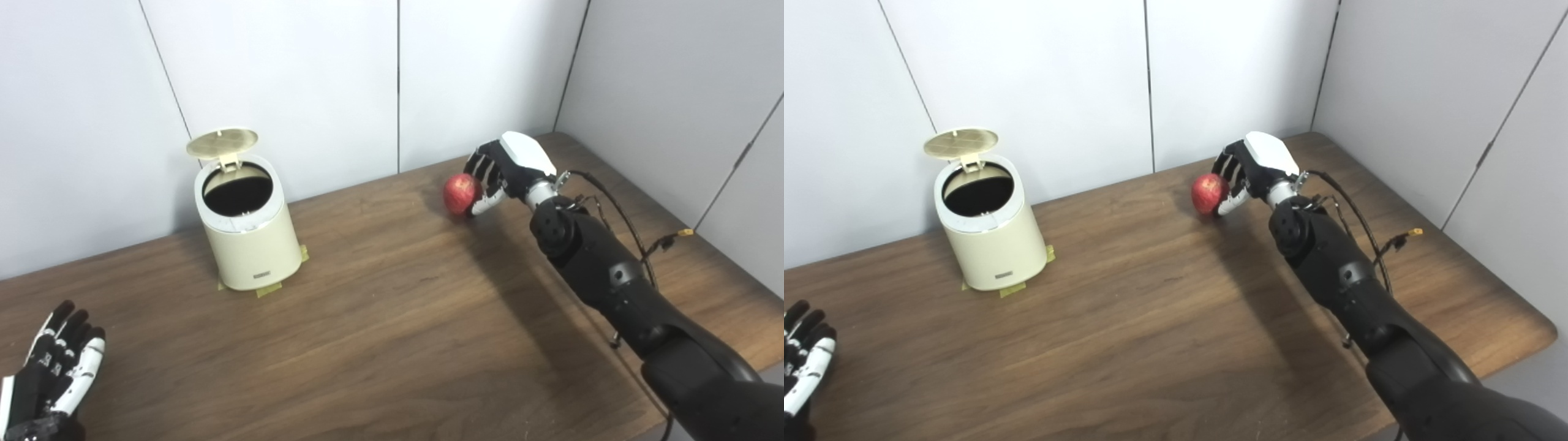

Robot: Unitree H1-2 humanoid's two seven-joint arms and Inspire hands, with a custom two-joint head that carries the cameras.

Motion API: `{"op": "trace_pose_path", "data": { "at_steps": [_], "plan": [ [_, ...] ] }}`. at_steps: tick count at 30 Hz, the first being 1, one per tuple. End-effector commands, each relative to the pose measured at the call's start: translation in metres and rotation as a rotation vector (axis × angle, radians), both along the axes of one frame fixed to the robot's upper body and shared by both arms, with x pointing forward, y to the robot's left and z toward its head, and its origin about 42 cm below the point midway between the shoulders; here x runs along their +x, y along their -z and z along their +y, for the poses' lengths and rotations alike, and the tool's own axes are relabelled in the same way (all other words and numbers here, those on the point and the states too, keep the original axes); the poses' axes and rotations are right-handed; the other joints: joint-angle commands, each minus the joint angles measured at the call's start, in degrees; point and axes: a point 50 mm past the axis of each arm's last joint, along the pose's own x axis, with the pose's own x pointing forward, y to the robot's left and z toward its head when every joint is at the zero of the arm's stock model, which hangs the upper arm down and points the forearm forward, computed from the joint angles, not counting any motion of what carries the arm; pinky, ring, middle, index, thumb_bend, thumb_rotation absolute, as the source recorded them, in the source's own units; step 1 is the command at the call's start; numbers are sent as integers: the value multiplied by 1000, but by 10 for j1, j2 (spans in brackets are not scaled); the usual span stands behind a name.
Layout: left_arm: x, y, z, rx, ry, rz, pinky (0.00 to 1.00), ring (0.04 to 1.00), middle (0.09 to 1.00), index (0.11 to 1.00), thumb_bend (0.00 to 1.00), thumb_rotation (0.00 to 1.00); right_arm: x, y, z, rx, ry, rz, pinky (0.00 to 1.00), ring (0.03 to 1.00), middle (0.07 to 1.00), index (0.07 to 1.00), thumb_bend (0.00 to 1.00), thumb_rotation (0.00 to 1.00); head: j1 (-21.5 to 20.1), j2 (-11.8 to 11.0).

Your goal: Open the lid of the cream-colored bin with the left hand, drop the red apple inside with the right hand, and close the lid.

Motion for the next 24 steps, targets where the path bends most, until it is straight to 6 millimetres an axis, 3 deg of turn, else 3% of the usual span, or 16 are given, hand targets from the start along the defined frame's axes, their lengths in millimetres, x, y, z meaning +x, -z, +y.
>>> {"op": "trace_pose_path", "data": {
  "at_steps": [1,3,6,10,17,24],
  "plan": [
    [10,-22,-2,27,12,-100,931,921,899,915,321,178,6,-37,-1,-13,-17,-138,412,420,487,506,519,0,1,1],
    [9,-20,-2,24,13,-99,939,924,897,916,336,220,4,-41,2,-10,-10,-152,431,416,481,511,520,0,3,0],
    [10,-19,-3,15,15,-95,963,934,899,921,334,201,3,-49,10,-9,-9,-191,512,438,464,506,521,0,2,-2],
    [9,-19,-5,8,24,-90,963,936,911,932,319,177,0,-57,24,24,-38,-263,389,413,464,516,519,0,2,-3],
    [9,-16,-4,11,25,-92,970,940,910,934,352,217,-6,-70,54,76,-96,-329,387,407,475,517,518,0,16,-8],
    [10,-6,-6,31,27,-78,943,929,907,930,379,210,-10,-91,89,110,-166,-400,387,416,491,512,519,0,56,-12]
  ]
}}
